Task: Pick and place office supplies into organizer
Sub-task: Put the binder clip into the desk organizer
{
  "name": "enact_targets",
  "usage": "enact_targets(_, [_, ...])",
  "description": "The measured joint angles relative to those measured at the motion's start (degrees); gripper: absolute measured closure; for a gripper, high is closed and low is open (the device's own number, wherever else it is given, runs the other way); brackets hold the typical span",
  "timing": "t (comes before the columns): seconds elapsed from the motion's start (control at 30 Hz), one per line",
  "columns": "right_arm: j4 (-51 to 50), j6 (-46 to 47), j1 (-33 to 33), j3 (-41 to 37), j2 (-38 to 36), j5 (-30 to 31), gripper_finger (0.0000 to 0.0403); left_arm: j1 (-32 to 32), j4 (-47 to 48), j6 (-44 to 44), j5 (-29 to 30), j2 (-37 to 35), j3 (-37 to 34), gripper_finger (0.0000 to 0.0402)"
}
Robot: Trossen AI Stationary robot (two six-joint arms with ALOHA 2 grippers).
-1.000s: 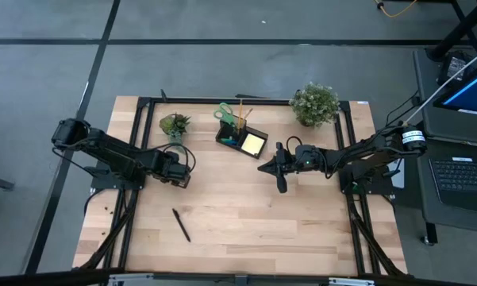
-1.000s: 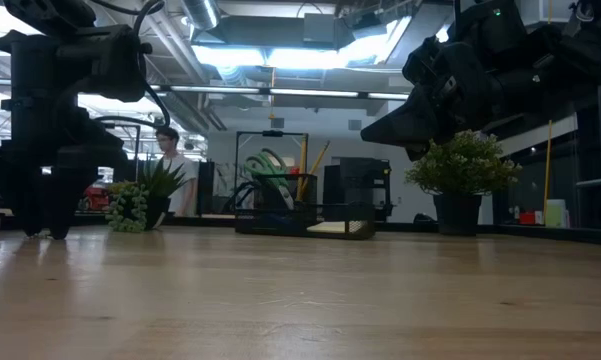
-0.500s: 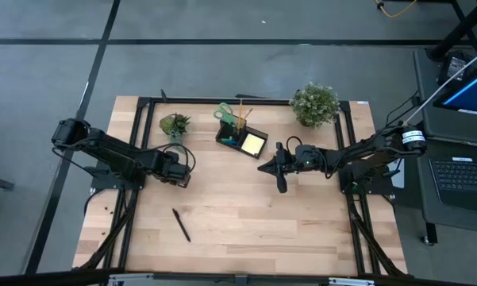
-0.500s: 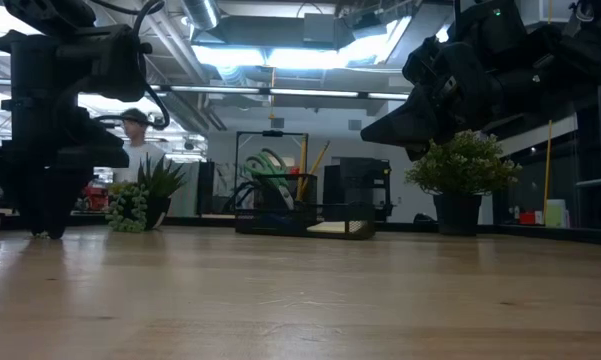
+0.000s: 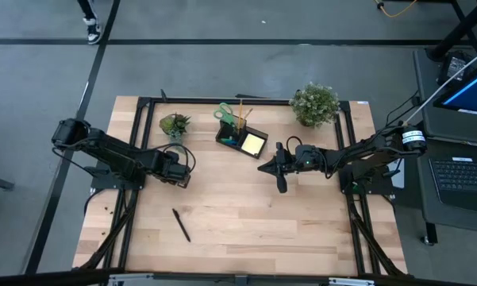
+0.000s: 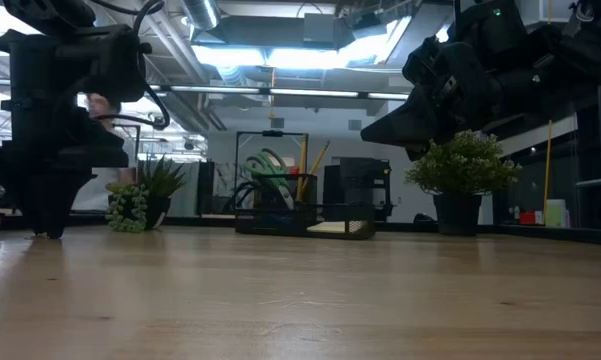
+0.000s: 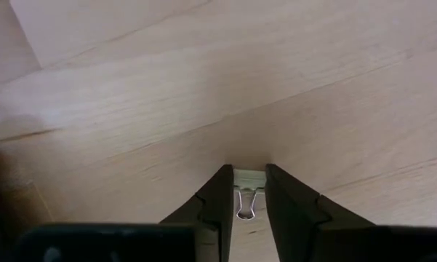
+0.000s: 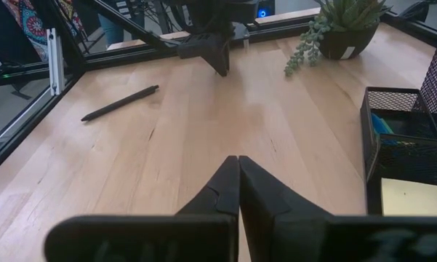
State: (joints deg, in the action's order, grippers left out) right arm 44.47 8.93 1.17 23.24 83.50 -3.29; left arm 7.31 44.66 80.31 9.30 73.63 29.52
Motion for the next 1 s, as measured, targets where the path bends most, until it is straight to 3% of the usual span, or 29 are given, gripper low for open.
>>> enact_targets(0.3, [0.0, -0.2, 0.0, 0.0, 0.0, 0.0, 0.0393, 0.0, -0.3, -2.4, 0.8, 0.1, 0.6, 0.0334])
enact_targets(0.7, [-0.1, -0.3, 0.0, 0.0, 0.0, 0.0, 0.0393, 0.4, -1.8, -10.2, 8.2, 0.2, 7.4, 0.0334])
enact_targets(1.0, [-0.1, -0.2, 0.0, 0.0, 0.0, 0.0, 0.0393, 0.4, -15.5, -19.7, 15.3, 0.1, 9.7, 0.0334])
